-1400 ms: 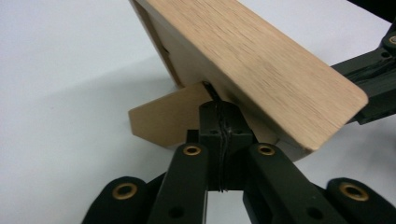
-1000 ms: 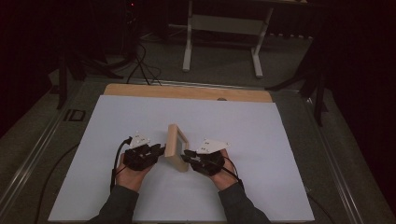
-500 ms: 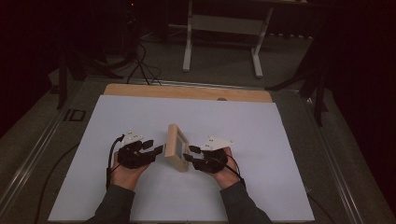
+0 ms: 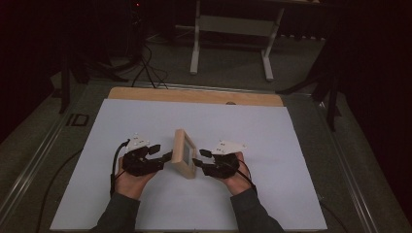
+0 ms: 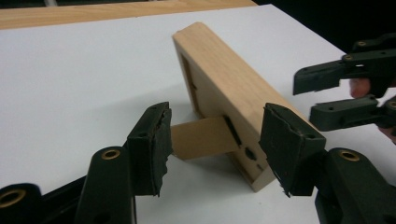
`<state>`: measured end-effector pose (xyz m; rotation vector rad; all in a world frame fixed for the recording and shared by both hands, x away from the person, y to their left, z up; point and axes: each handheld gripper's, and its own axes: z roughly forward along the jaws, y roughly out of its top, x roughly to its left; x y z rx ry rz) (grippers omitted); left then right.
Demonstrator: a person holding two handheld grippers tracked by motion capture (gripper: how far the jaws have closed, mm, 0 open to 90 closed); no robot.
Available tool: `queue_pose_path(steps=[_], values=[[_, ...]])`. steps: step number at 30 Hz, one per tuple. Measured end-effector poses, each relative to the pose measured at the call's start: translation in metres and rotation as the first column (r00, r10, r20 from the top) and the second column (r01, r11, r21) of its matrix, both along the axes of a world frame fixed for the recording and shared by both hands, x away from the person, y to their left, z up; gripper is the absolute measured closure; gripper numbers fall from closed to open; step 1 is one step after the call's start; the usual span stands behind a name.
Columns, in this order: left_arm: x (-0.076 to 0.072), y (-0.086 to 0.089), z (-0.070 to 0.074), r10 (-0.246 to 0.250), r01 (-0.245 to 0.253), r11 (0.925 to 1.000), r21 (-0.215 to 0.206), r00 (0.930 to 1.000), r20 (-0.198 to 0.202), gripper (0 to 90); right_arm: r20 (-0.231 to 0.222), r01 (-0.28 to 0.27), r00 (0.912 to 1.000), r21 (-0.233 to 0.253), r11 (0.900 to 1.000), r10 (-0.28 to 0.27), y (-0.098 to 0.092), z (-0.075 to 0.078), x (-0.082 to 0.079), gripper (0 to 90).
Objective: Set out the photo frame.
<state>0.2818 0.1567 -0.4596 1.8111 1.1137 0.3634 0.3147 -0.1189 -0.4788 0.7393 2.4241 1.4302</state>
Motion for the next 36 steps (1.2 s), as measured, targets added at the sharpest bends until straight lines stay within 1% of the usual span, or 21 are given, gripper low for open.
queue_pose_path(steps=[7, 14, 18, 25, 31, 36], values=[[-0.002, -0.003, 0.002, -0.018, 0.018, 0.9998, -0.01, 0.9998, 0.005, 40.3, -0.003, 0.008, 1.0, 0.008, 1.0, -0.008, -0.002, 0.001, 0.001, 53.6], [-0.004, -0.012, 0.004, -0.047, 0.047, 0.9989, 0.001, 0.9988, 0.011, 36.8, 0.0, 0.014, 0.9999, 0.009, 1.0, -0.014, -0.004, 0.001, 0.002, 52.2], [-0.005, -0.014, 0.004, -0.047, 0.047, 0.9989, -0.008, 0.9988, 0.014, 36.4, -0.002, 0.015, 0.9999, 0.011, 1.0, -0.015, -0.004, 0.002, 0.002, 51.6], [-0.006, -0.019, 0.005, -0.06, 0.06, 0.9982, -0.011, 0.9981, 0.016, 35.1, -0.002, 0.015, 0.9999, 0.013, 1.0, -0.015, -0.005, 0.002, 0.002, 51.4], [-0.005, -0.029, 0.001, -0.07, 0.07, 0.9974, 0.014, 0.9975, 0.009, 32.8, -0.001, 0.013, 0.9999, 0.013, 1.0, -0.013, -0.005, 0.002, 0.002, 51.1], [-0.003, -0.033, -0.003, -0.066, 0.066, 0.9975, 0.027, 0.9978, -0.002, 32.6, -0.003, 0.013, 0.9999, 0.012, 1.0, -0.013, -0.005, 0.002, 0.002, 51.0]])
